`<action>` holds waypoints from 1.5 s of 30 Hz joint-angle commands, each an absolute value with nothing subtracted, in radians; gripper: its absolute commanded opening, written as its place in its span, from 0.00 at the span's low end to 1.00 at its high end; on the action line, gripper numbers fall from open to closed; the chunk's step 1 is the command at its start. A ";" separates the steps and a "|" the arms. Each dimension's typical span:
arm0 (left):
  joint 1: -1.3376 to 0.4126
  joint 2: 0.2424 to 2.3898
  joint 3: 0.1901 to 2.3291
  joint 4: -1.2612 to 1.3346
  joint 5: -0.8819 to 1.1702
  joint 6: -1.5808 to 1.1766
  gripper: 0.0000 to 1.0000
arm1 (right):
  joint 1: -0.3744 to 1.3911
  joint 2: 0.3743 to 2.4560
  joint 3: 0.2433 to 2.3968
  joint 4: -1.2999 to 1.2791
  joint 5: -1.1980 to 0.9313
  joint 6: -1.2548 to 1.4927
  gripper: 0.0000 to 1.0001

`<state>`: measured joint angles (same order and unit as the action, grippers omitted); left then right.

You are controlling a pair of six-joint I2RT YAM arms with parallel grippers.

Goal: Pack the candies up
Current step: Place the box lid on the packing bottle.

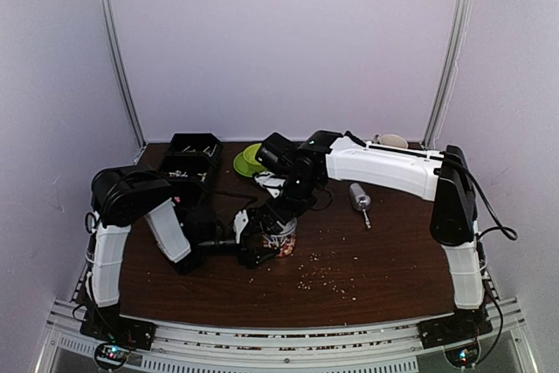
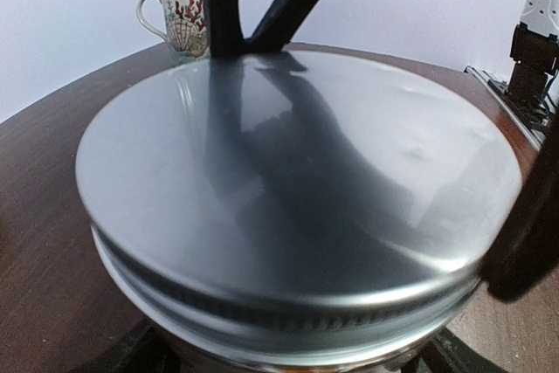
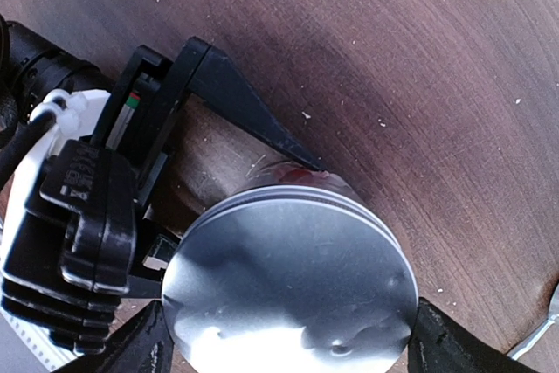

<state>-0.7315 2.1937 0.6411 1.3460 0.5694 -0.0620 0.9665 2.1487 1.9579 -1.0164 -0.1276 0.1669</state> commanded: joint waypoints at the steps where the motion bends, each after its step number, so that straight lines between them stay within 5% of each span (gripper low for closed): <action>1: -0.729 2.209 0.627 1.420 0.522 -0.089 0.85 | 0.976 2.158 1.924 -1.002 -0.110 0.223 0.90; 28: -0.729 2.223 0.605 1.479 0.413 -0.117 0.86 | 0.964 2.107 1.897 -0.944 -0.079 0.318 1.00; 40: -0.729 2.226 0.603 1.488 0.414 -0.112 0.86 | 0.958 1.919 1.663 -0.879 -0.105 0.267 1.00; 45: -0.729 2.240 0.615 1.502 0.462 -0.106 0.86 | 0.954 1.774 1.533 -0.831 0.045 0.255 1.00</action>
<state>-0.7330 2.2116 0.6060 1.4364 0.4305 -0.1043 0.9615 1.8938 1.6054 -0.8791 -0.0830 0.2760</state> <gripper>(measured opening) 0.866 0.995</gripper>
